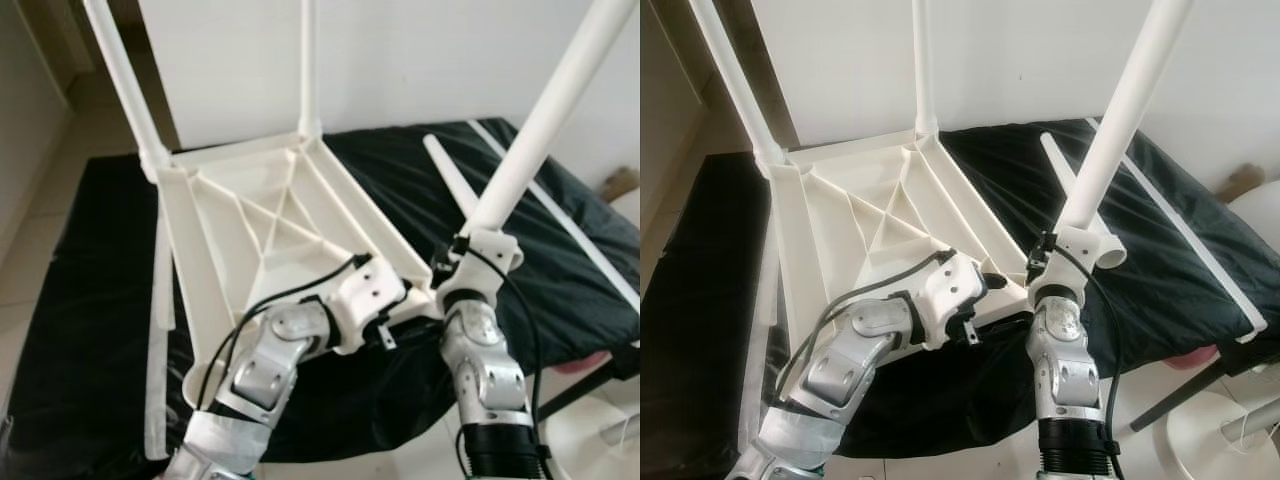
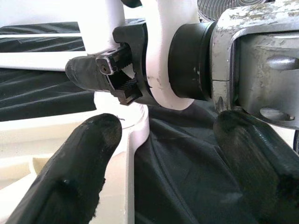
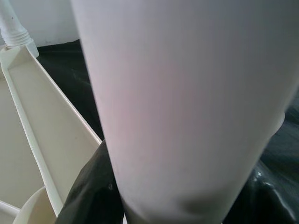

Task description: Building children table

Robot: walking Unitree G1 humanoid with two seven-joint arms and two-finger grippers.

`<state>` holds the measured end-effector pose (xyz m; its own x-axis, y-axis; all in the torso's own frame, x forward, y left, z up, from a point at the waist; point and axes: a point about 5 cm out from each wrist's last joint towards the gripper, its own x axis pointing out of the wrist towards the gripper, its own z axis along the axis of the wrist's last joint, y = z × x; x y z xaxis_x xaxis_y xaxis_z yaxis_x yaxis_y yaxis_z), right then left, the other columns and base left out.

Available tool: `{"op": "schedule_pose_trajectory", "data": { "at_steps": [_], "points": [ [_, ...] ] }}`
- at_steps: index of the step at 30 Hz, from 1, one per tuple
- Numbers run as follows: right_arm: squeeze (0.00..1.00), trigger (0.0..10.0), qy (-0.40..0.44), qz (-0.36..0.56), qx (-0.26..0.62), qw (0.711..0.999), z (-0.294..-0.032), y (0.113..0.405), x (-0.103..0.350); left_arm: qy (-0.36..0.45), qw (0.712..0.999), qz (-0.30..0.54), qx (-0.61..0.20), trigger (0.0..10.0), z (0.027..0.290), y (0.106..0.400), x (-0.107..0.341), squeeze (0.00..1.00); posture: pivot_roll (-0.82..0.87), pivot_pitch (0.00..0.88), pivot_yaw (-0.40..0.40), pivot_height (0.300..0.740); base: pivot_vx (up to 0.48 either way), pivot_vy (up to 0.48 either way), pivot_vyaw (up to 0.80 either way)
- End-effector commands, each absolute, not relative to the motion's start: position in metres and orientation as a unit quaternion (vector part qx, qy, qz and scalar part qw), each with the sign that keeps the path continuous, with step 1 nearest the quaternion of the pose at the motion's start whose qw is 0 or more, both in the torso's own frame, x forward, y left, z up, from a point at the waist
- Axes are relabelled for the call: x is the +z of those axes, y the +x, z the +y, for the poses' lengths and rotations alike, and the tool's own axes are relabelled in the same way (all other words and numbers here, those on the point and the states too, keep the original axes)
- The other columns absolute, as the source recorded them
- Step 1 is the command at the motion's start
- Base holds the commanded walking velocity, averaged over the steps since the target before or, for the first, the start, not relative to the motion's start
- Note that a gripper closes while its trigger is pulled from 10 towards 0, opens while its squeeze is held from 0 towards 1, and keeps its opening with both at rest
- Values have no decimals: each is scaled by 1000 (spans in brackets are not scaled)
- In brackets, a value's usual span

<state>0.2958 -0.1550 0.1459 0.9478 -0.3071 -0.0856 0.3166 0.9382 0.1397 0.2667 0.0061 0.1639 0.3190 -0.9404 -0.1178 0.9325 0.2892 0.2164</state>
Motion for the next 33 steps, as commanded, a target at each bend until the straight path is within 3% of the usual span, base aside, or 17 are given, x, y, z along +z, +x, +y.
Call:
{"op": "schedule_pose_trajectory", "data": {
  "at_steps": [1,9,16,17,18,27,33],
  "points": [
    [1000,10000,98,73,-170,978,-152,289,130,123,814,-16,-567,10000,6,267,163,0,-45,0,-9,740,0,0,0],
    [1000,10000,121,9,-126,985,-145,287,142,134,818,-20,-559,10000,8,268,162,0,-46,0,-6,740,0,0,0],
    [1000,10000,115,-11,-93,989,-154,280,138,143,830,-22,-538,10000,11,270,159,0,-43,0,4,740,0,0,0],
    [933,10000,112,-16,-85,990,-159,279,138,149,832,-23,-534,10000,11,270,158,0,-45,0,6,740,0,0,0],
    [0,10000,98,-20,-55,993,-169,279,136,150,832,-23,-534,10000,12,271,158,0,-49,0,8,740,0,0,0],
    [0,10000,24,-20,69,997,-203,288,132,149,827,-24,-542,10000,11,274,159,0,-50,0,8,740,0,0,0],
    [0,10000,1,-24,113,993,-210,296,135,135,820,-21,-556,10000,12,274,159,0,-51,0,13,740,0,0,0]
  ]
}}
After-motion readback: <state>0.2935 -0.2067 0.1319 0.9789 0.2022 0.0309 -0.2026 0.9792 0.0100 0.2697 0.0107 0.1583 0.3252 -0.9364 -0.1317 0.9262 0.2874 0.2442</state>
